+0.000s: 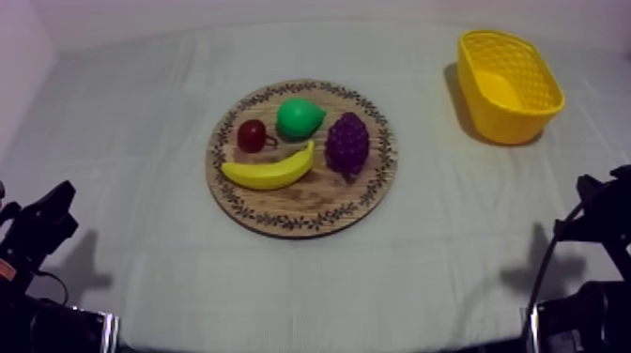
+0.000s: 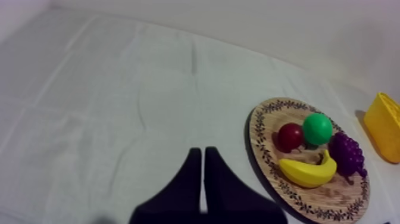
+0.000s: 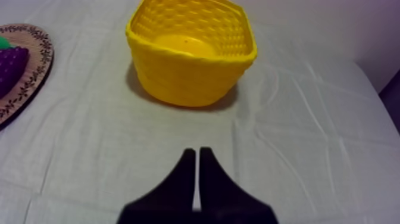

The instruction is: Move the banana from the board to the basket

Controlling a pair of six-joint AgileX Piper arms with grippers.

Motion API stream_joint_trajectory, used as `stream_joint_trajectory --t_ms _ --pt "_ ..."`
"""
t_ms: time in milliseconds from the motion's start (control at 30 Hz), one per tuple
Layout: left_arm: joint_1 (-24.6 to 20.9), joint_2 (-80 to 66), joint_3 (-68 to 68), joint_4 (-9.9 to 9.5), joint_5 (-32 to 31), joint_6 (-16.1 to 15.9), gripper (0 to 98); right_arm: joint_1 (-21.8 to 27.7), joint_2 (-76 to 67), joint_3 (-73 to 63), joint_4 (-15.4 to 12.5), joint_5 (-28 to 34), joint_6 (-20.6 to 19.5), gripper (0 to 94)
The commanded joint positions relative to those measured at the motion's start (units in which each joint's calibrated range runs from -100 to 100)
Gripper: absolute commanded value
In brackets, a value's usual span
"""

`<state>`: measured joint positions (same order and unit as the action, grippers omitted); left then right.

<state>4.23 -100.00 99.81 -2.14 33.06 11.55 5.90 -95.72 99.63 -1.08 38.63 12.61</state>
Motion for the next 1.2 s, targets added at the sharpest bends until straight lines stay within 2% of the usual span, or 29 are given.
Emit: stream_joint_trajectory --t_ms 0,800,1167 --pt "0.00 0.00 -0.03 -0.03 0.00 0.00 0.1 -0.01 -0.03 0.03 0.03 0.00 -0.04 0.3" --pt "0.00 0.00 -0.03 -0.03 0.00 0.00 0.1 -0.01 -0.03 0.03 0.03 0.00 -0.06 0.3" --pt "0.00 0.00 -0.03 -0.03 0.00 0.00 0.1 -1.30 -0.03 0.03 0.03 0.00 -6.36 0.4"
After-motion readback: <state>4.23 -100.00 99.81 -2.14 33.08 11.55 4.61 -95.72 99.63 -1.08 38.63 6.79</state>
